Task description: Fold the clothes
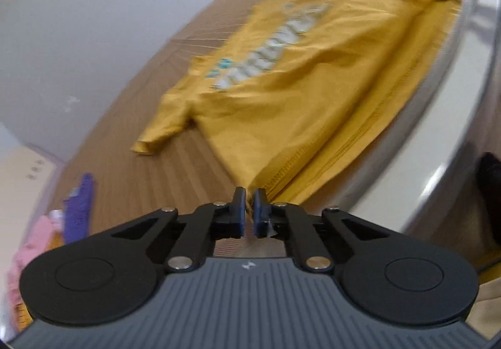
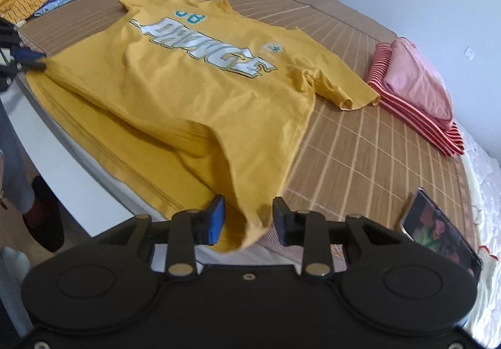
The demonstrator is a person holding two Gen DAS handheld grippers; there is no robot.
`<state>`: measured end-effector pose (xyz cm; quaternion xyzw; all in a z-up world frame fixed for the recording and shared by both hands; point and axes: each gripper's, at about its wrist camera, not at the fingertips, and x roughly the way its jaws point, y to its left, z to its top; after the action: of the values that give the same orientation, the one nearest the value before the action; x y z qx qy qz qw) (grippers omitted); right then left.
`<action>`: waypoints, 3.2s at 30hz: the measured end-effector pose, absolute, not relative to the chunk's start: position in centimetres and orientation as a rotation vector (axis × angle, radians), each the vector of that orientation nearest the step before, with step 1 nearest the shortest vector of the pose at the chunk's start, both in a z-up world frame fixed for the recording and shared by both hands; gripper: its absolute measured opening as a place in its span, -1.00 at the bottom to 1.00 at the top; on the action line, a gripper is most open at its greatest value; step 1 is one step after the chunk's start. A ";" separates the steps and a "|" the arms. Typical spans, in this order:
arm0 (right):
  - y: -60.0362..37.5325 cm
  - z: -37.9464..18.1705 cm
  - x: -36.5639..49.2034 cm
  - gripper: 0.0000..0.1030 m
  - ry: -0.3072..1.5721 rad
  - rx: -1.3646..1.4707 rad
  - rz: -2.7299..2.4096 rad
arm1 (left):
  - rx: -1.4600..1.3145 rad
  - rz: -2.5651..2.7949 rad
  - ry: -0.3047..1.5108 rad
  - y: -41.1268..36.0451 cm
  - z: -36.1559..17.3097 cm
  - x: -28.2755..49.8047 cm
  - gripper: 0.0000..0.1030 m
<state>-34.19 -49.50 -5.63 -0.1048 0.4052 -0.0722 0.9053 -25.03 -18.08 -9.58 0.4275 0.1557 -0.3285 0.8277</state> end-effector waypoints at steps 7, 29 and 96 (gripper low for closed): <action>-49.4 -3.9 -35.9 -0.85 0.806 -0.184 -0.132 | 0.802 -0.671 0.395 -16.1 -6.3 -24.3 -0.88; -50.2 -3.6 -38.7 -0.51 0.919 -0.072 0.006 | 0.726 -0.819 0.612 -11.2 -6.5 -25.4 -0.84; -50.8 -7.0 -21.1 0.08 0.805 -0.080 0.052 | 0.429 -0.777 0.536 -20.7 -8.3 -13.7 0.08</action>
<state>-21.11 -50.81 -7.03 -0.0390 0.3914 0.0254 0.9190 -13.65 -20.72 -8.29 0.2050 0.2563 -0.3714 0.8685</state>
